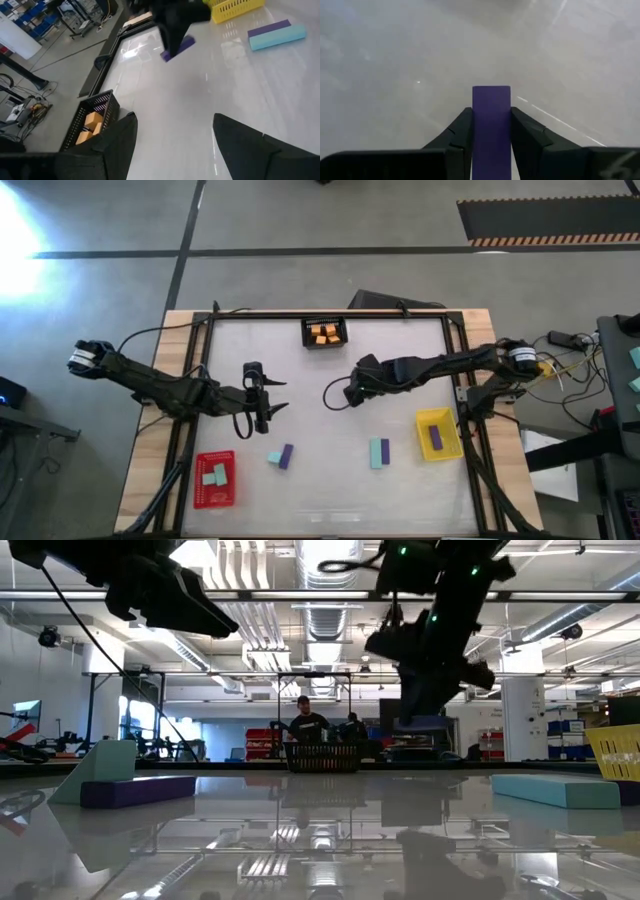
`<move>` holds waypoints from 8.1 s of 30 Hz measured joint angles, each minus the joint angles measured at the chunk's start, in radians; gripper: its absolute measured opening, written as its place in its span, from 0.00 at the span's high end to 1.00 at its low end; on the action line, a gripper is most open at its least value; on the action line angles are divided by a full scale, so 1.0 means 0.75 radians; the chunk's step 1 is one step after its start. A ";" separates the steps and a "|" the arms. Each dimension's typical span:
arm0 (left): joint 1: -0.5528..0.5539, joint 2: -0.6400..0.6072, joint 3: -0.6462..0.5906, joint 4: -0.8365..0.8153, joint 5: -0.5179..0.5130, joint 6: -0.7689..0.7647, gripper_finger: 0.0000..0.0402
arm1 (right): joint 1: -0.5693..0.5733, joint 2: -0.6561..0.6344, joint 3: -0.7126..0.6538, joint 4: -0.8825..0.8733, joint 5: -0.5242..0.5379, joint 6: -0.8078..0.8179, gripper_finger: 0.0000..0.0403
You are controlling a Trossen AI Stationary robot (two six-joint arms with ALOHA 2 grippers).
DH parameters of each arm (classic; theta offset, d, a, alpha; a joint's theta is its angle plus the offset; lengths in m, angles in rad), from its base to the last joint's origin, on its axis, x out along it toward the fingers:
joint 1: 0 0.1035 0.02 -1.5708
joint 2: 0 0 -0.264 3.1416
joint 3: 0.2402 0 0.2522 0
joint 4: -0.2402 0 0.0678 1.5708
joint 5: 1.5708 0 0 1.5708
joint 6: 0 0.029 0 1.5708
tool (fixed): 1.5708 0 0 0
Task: Sort & place blocks by color
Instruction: Put the purple block into the yellow bin, then put the blue block into the red bin
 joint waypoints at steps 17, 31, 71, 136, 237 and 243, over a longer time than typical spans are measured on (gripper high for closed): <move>0.000 0.000 0.000 0.000 0.000 -0.026 0.39 | 0.448 -0.309 -0.044 -0.600 -0.110 0.682 0.78; -0.001 0.000 0.000 -0.001 0.000 -0.036 0.39 | 0.663 -0.446 -0.331 -0.665 -0.367 1.057 0.78; -0.002 0.001 -0.005 0.000 0.000 -0.163 0.39 | 0.720 -0.394 -0.115 -0.475 -0.075 0.955 0.56; -0.003 0.001 -0.005 -0.001 0.001 -0.221 0.39 | 0.591 0.458 0.456 -0.422 -0.109 0.596 0.63; -0.162 0.405 0.015 1.064 0.104 -0.442 0.39 | 0.435 -0.397 -0.563 1.773 -0.005 -1.158 0.69; -0.160 0.524 0.037 1.227 0.103 -0.441 0.39 | 0.355 -0.377 -0.624 1.884 -0.051 -1.186 0.69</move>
